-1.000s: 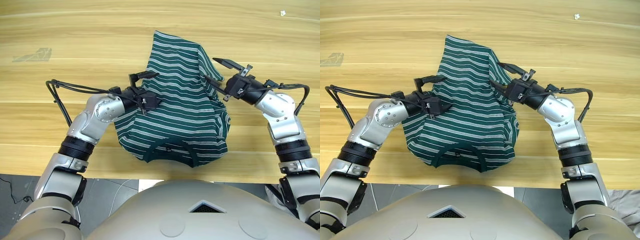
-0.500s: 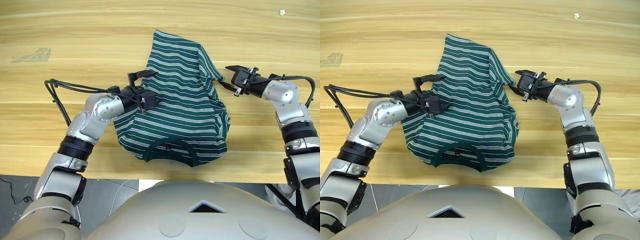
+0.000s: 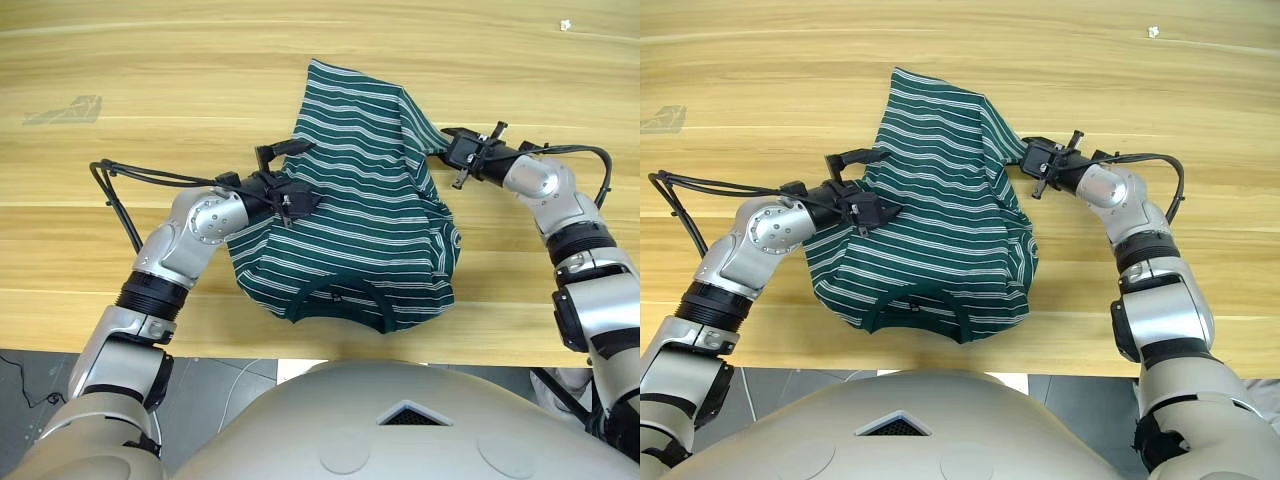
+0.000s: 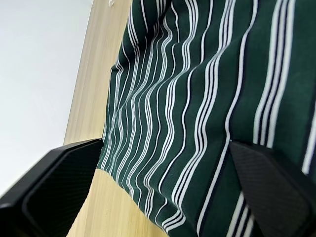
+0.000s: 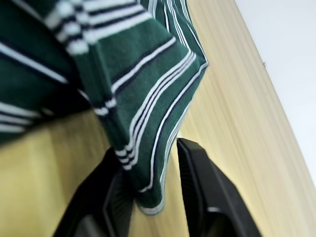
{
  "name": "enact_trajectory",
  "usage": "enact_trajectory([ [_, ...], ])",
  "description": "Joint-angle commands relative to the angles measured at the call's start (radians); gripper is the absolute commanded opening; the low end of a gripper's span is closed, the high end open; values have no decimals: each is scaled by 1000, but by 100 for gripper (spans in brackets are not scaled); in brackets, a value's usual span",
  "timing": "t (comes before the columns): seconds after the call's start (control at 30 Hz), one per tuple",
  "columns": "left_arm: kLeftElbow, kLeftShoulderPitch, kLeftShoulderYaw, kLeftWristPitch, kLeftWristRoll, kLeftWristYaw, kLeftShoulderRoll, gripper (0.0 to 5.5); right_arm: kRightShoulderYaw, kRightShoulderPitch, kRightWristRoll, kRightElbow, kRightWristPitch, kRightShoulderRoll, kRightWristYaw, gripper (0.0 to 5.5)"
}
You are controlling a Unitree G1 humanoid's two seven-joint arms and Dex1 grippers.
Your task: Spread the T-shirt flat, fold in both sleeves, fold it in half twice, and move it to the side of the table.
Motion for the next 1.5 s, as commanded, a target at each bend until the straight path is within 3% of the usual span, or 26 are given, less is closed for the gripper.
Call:
enact_trajectory([
  [0.03,40,17,-23,21,32,-13,-4,476,0,-101,-38,62,-1,-34,-53,70],
  [0.1,50,14,-27,19,36,-7,-12,476,3,-152,-51,107,8,-26,-73,20],
  [0.17,60,9,-31,17,38,-3,-18,476,10,-179,-62,140,9,-14,-83,3],
  [0.4,89,-10,-39,8,38,5,-27,476,22,-319,-107,267,114,-8,-181,3],
  [0.53,86,3,-40,7,32,4,-23,476,32,-381,-156,321,302,-65,-309,3],
  [0.7,75,15,-38,14,28,7,-24,476,34,-333,-156,326,317,-65,-221,3],
  [0.93,69,35,-42,19,18,5,-30,476,50,-282,-181,311,281,-41,-286,122],
  [1.0,67,40,-41,20,17,5,-28,476,40,-274,-171,308,268,-35,-311,125],
  [1.13,58,41,-36,21,12,-2,-27,476,33,-263,-171,306,247,-25,-353,190],
  [1.3,16,4,-4,41,-47,-33,-34,476,54,-260,-199,304,260,-35,-385,190],
  [1.5,0,16,-20,43,-42,-59,-35,476,234,-275,-411,313,433,-91,-532,190],
])
